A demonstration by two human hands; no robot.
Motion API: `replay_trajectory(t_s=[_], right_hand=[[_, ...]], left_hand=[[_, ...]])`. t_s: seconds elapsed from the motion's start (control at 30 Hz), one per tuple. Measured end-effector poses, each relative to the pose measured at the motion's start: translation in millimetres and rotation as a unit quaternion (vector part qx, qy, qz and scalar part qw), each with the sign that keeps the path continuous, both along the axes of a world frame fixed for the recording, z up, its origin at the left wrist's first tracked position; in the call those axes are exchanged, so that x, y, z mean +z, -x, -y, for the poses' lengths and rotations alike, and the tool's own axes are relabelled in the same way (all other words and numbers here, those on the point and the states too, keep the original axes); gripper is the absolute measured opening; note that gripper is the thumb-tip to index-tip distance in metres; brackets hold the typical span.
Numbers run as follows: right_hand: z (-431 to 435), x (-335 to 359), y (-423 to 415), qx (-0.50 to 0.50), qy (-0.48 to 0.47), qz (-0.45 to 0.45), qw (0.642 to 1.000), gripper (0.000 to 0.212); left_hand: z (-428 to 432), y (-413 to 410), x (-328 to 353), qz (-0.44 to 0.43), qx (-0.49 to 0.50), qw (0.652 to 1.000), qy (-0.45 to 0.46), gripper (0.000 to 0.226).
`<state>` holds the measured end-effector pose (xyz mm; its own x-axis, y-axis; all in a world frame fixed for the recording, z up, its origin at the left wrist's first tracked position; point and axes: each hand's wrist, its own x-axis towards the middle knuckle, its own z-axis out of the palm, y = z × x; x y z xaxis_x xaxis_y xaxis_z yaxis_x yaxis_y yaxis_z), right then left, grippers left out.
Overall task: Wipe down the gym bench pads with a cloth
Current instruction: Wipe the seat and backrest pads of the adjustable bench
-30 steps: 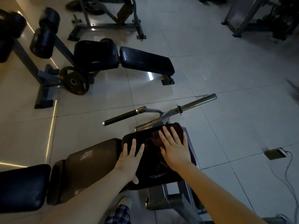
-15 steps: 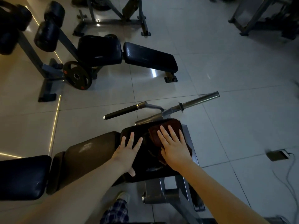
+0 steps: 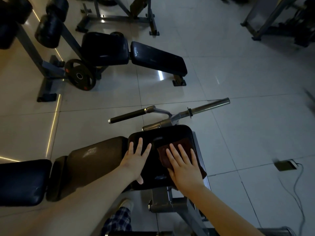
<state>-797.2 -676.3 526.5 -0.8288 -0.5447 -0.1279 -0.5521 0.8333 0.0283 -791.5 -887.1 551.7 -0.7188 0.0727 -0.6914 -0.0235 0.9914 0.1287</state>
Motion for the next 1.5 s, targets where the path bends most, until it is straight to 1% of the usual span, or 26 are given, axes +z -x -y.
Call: replay_trajectory(t_s=[0.27,0.4,0.5,0.6,0.7,0.83,1.0,1.1,1.23,1.33,1.4,1.5], right_hand=[[67,-3,67,-0.028,-0.002,0.001,1.000,0.061],[76,-1,82,-0.021,-0.006,0.012,1.000,0.068],[70,1,71,-0.018,0.000,0.009,1.000,0.068],[46,-2,45,0.006,0.008,-0.035,0.999,0.061],[13,-4,9,0.043,0.009,-0.036,0.998,0.077],[-16,-5,-21,0.084,-0.011,-0.039,0.996,0.072],[5,-4,-3,0.050,0.008,-0.019,0.999,0.061],[32,-4,25,0.013,0.005,-0.014,1.000,0.061],[64,-7,63,-0.006,0.002,-0.013,1.000,0.059],[80,-5,83,-0.039,-0.010,-0.001,0.999,0.063],[84,-3,86,-0.046,-0.015,0.015,0.999,0.067],[73,-2,72,-0.033,-0.004,0.001,0.999,0.061]], left_hand=[[1,0,-1,-0.005,-0.001,1.000,0.000,0.136],[0,0,2,-0.003,-0.007,1.000,0.004,0.137],[1,1,2,0.001,-0.001,1.000,-0.003,0.137],[1,0,1,0.001,0.001,1.000,-0.004,0.135],[2,-1,2,0.002,0.005,1.000,-0.008,0.134],[1,-1,3,0.001,0.009,1.000,-0.013,0.133],[1,1,-1,0.000,0.005,1.000,-0.005,0.135],[1,1,-3,0.003,0.002,1.000,-0.005,0.135],[2,3,-5,0.009,0.002,1.000,-0.004,0.138],[2,2,-3,0.006,0.002,1.000,-0.008,0.139],[2,1,-2,0.004,0.000,1.000,-0.007,0.138],[3,1,-3,0.003,0.004,1.000,-0.015,0.138]])
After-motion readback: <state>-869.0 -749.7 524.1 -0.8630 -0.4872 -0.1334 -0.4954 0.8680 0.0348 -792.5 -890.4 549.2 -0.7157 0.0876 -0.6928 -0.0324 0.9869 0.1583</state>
